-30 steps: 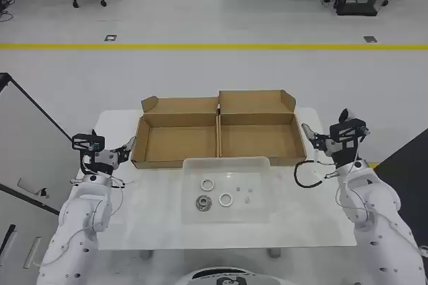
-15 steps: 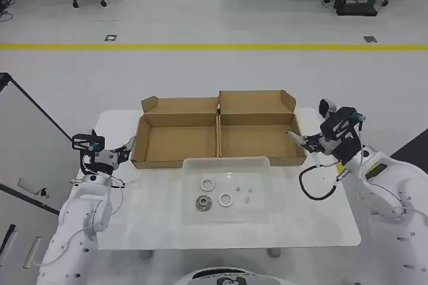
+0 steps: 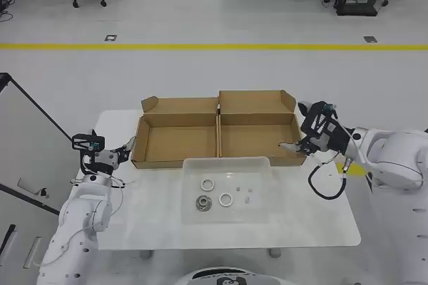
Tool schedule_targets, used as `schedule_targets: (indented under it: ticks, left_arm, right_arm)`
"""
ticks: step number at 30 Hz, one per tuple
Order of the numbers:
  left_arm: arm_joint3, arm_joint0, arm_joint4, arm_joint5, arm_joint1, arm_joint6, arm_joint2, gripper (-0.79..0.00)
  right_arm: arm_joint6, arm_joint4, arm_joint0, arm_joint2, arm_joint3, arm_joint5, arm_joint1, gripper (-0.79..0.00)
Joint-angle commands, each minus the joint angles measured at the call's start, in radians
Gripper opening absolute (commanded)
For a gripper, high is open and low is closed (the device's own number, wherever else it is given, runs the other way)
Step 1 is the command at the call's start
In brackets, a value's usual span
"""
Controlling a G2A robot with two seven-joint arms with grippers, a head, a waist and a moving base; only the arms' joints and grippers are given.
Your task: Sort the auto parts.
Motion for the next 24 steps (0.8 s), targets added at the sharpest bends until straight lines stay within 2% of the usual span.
schedule_targets:
  ticks: [1,12,24]
  left_arm:
    - [0.000,0.000,0.000,0.000,0.000,0.000,0.000,0.000]
    - [0.000,0.000,0.000,0.000,0.000,0.000,0.000,0.000]
    - [0.000,0.000,0.000,0.000,0.000,0.000,0.000,0.000]
  right_arm:
    - [0.026,0.014,0.033,-0.033,0.015,-0.001,0.007,0.000]
    - [0.061,0.055,0.214,-0.304,0.107,0.034,0.076,0.000]
    - [0.154,0.245,0.463,-0.680,0.192,0.127,0.180,0.000]
